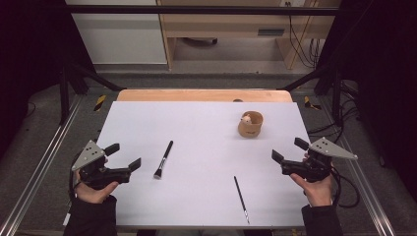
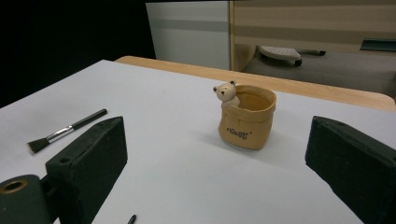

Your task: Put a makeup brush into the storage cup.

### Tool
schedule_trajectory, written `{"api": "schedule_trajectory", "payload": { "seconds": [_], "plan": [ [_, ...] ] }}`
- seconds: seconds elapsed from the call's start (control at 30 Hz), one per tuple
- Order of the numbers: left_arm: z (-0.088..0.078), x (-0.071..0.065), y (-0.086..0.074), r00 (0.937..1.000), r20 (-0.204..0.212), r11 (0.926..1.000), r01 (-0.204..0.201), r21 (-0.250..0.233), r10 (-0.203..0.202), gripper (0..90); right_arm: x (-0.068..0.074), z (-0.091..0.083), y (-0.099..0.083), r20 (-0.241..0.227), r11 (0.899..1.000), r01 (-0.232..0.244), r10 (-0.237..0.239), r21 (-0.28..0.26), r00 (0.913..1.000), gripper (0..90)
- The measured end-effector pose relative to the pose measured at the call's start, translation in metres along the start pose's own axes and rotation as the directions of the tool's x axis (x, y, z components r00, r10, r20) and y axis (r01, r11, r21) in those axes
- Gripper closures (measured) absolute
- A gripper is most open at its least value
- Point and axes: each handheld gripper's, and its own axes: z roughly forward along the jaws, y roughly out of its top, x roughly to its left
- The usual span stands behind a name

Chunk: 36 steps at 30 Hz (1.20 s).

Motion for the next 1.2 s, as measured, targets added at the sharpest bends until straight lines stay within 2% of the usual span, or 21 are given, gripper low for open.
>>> {"api": "schedule_trajectory", "payload": {
  "seconds": [0.23, 0.43, 0.57, 0.73, 1.2],
  "plan": [
    [0.003, 0.000, -0.004, 1.0000, -0.004, 0.9999, -0.002, 0.015, 0.002, 6.5, 0.001, -0.001, 0.001, 0.032, 1.000, -0.005, 0.004, 0.019, 0.9995, 7.6],
    [0.006, 0.002, -0.007, 1.0000, -0.008, 0.9996, 0.004, 0.028, -0.003, 6.6, 0.006, 0.001, 0.001, 0.035, 0.999, 0.006, -0.008, 0.038, 0.9993, 8.3],
    [0.006, 0.002, -0.008, 1.0000, -0.009, 0.9994, -0.002, 0.034, 0.002, 6.5, 0.011, 0.004, 0.001, 0.028, 0.999, 0.015, -0.017, 0.052, 0.9995, 8.8],
    [0.007, 0.001, -0.008, 1.0000, -0.008, 0.9993, -0.003, 0.038, 0.003, 6.5, 0.024, 0.013, -0.001, 0.009, 0.995, 0.040, -0.041, 0.095, 0.9991, 10.2],
    [0.009, 0.002, -0.010, 0.9999, -0.006, 0.9988, -0.010, 0.049, 0.010, 6.5, 0.051, 0.039, -0.016, -0.048, 0.973, 0.092, -0.084, 0.209, 0.9953, 10.9]
  ]
}}
